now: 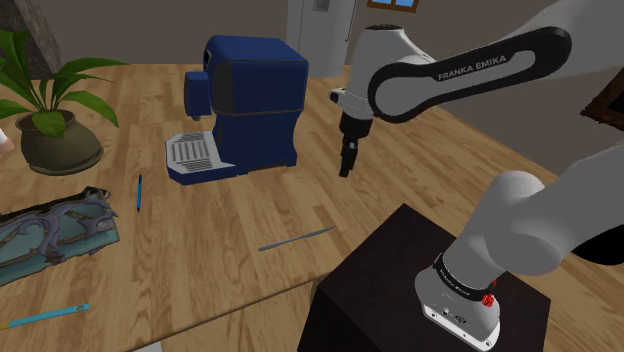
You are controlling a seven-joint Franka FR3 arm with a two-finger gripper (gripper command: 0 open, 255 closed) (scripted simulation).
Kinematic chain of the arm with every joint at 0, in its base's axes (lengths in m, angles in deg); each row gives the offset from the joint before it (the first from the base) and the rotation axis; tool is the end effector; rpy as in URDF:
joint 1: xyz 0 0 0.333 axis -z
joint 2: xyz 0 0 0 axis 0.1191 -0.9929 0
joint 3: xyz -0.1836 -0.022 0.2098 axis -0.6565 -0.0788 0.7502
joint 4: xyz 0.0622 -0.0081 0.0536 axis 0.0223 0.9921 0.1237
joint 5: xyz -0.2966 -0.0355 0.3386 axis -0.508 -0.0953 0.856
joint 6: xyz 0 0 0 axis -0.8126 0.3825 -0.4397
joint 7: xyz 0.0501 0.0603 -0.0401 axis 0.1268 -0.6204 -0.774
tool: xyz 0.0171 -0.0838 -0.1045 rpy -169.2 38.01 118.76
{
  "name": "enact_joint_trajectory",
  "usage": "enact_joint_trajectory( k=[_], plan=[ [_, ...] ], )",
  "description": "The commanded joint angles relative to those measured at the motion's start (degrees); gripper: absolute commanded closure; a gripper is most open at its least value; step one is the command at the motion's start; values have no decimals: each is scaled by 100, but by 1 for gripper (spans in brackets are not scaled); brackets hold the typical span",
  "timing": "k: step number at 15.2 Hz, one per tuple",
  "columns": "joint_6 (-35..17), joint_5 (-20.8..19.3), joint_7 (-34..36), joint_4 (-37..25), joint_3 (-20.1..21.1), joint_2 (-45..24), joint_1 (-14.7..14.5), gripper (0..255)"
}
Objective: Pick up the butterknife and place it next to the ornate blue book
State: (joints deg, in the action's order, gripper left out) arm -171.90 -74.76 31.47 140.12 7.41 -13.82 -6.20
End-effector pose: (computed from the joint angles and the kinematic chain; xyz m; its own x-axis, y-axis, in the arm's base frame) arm 0.4441 0.0764 0.3120 0.7934 0.6086 0.0063 0.6085 -0.7934 0.0156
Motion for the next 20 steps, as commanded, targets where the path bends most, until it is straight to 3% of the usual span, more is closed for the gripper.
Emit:
enact_joint_trajectory(
  k=[1,13,17,20],
  plan=[
    [-448,49,-233,62,6,-355,-152,0],
    [-2775,548,-1674,-6,267,-2662,-1004,0],
    [-3438,729,-2175,-190,484,-3482,-1185,0],
    [-3613,745,-2194,-213,506,-3679,-1179,0]
  ],
)
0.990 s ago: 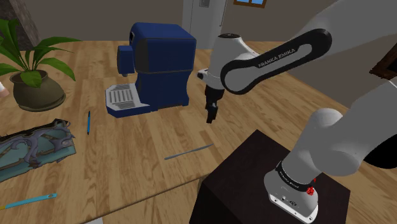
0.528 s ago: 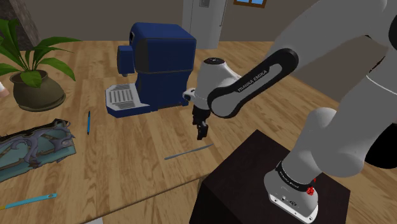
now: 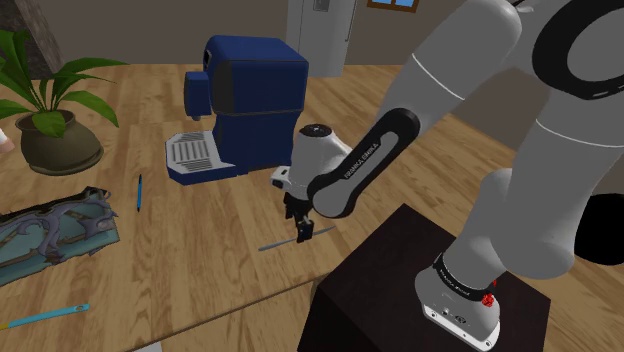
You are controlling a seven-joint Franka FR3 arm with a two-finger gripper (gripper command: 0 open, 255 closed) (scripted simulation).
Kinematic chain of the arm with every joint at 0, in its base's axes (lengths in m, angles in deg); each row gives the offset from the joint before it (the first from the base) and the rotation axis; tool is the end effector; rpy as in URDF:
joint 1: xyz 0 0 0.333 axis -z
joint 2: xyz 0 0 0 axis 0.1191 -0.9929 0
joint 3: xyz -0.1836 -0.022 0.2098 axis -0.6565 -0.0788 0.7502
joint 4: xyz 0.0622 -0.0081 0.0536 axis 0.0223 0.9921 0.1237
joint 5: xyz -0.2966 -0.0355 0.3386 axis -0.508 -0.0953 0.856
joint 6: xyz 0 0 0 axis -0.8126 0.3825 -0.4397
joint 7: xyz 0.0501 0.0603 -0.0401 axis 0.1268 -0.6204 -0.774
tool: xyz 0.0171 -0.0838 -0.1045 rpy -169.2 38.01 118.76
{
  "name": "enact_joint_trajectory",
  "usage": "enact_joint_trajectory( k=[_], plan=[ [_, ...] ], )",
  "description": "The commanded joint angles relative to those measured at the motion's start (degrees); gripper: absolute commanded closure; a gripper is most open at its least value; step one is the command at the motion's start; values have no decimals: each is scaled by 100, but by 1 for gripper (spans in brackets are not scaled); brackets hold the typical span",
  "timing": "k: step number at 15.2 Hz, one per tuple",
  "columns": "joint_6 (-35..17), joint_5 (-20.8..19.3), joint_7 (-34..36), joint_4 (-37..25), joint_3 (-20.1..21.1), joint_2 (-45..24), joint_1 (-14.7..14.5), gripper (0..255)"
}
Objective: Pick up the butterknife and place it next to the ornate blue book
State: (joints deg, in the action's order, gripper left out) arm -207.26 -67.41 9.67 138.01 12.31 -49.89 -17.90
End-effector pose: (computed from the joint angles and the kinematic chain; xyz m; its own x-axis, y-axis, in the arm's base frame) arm 0.4180 0.2042 0.0893 0.3470 0.9365 0.0509 0.9377 -0.3475 0.0024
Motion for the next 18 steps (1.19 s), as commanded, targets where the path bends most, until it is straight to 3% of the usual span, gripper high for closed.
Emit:
enact_joint_trajectory(
  k=[1,5,13,14,18],
  plan=[
    [-158,19,-20,-14,20,-165,-9,0],
    [-517,57,-51,-86,43,-597,-5,0],
    [-517,56,-50,-86,44,-596,-4,0],
    [-517,56,-50,-86,44,-596,-4,255],
    [-517,56,-50,-86,44,-596,-4,255]
  ],
)
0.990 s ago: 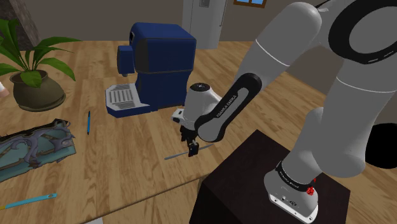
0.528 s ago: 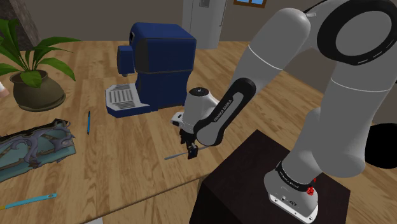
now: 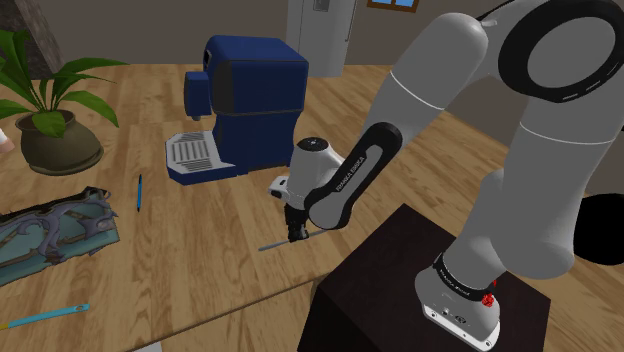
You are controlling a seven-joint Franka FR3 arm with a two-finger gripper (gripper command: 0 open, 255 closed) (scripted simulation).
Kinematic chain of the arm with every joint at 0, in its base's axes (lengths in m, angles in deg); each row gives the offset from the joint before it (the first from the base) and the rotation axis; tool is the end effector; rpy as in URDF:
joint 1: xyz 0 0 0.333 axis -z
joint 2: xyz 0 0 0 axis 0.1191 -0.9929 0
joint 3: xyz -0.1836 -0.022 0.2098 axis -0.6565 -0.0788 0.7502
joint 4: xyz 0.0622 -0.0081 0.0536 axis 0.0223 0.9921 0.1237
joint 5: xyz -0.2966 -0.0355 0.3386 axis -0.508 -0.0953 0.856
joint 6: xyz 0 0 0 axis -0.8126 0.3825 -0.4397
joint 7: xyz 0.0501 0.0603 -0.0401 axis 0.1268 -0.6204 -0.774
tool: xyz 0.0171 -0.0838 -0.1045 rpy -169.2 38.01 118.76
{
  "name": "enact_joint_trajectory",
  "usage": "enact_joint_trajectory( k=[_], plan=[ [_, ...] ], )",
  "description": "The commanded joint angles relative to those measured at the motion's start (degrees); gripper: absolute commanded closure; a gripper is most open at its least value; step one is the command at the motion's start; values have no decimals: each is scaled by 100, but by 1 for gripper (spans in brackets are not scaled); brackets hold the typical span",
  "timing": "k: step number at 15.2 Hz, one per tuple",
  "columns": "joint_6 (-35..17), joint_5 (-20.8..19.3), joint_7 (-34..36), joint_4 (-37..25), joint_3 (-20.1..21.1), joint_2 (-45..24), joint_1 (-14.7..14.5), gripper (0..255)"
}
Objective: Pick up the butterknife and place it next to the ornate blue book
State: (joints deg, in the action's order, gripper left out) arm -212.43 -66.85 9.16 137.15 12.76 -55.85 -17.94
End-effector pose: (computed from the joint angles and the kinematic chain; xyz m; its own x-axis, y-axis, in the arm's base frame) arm 0.4098 0.2039 0.0546 0.3425 0.9381 0.0520 0.9393 -0.3431 0.0029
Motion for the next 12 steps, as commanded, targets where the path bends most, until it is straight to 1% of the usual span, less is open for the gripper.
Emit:
enact_joint_trajectory(
  k=[1,5,12],
  plan=[
    [0,0,0,0,0,0,0,255],
    [-1,0,0,-1,0,-1,0,255],
    [566,-62,66,71,-35,637,-20,255]
  ],
)
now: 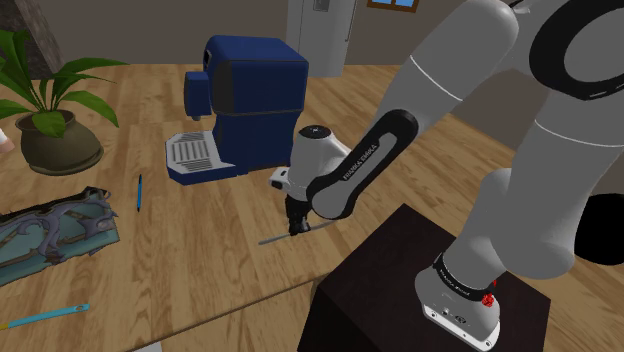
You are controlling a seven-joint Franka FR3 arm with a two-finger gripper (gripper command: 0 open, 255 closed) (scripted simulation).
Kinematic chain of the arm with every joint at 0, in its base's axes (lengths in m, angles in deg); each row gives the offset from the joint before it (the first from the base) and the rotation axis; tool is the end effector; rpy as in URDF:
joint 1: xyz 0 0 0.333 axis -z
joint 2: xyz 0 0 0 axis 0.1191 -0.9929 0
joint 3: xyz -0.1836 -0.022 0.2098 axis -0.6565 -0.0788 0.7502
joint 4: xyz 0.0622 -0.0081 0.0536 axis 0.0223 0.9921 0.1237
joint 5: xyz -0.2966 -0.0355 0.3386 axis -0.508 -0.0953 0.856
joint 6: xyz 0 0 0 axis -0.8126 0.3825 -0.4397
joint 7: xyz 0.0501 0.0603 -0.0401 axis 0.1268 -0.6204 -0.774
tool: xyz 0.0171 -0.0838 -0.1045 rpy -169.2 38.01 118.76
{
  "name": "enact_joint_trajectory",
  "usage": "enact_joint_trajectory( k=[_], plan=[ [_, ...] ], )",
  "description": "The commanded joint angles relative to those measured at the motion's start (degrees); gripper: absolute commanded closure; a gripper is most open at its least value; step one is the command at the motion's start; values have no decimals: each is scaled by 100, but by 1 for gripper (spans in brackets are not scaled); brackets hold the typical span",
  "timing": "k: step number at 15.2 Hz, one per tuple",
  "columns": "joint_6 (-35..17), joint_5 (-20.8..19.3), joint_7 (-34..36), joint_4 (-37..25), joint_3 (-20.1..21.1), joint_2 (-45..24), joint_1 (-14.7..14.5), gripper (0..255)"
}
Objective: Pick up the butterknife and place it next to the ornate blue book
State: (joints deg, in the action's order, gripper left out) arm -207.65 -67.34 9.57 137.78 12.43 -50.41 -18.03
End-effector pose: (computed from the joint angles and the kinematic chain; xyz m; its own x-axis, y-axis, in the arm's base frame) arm 0.4178 0.2063 0.0871 0.3425 0.9381 0.0525 0.9393 -0.3431 0.0033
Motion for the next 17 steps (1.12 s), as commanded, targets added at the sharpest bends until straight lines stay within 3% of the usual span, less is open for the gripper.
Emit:
enact_joint_trajectory(
  k=[1,17],
  plan=[
    [172,-23,34,12,-5,182,-12,255],
    [1559,-128,145,-117,-26,1440,-3,255]
  ],
)
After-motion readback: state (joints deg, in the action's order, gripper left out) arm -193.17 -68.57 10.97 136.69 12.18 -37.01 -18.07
